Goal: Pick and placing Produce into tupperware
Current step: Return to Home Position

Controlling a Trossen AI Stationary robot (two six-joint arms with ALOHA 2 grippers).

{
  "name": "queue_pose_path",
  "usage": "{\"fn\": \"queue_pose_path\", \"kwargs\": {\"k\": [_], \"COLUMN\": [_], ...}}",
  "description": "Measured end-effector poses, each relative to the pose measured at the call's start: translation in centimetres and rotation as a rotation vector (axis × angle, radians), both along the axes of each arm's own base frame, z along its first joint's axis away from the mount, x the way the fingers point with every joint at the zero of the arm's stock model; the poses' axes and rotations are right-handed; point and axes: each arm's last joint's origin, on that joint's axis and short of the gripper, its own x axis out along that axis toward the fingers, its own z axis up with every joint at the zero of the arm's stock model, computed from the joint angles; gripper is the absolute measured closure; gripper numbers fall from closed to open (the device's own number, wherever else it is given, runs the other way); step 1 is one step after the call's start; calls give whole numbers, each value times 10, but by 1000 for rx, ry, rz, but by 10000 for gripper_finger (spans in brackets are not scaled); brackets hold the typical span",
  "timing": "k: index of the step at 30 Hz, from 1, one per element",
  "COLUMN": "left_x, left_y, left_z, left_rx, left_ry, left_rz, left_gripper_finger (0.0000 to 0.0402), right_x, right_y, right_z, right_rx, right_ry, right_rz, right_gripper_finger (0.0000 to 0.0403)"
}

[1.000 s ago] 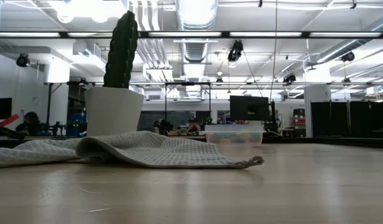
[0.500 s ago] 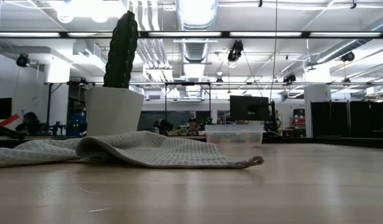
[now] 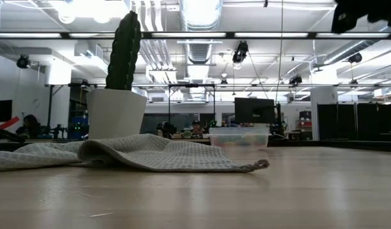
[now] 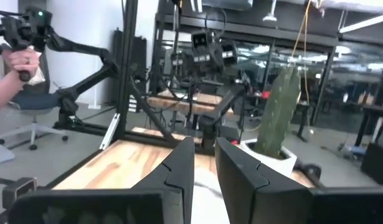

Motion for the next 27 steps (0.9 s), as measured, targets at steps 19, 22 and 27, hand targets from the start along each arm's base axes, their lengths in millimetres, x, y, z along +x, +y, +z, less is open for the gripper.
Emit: {"fn": "queue_pose_path", "kwargs": {"k": [19,22,27], "left_x": [2,4,5], "left_y": [-1,-2,-3], "left_z": [-2,-3,-4], "left_rx": [10,13,14], "left_ry": [18,24,31], "left_rz": [3,4,3], "left_gripper_finger": [212,212,212], "right_x": [25,25,24], "right_y": [-29,-29,-28], "right_z": [-48,-50,-50], "right_rx": [140,136,143], "right_ry": [119,120,127], "right_rz": [-18,-16,3], "right_gripper_finger": [344,344,344]}}
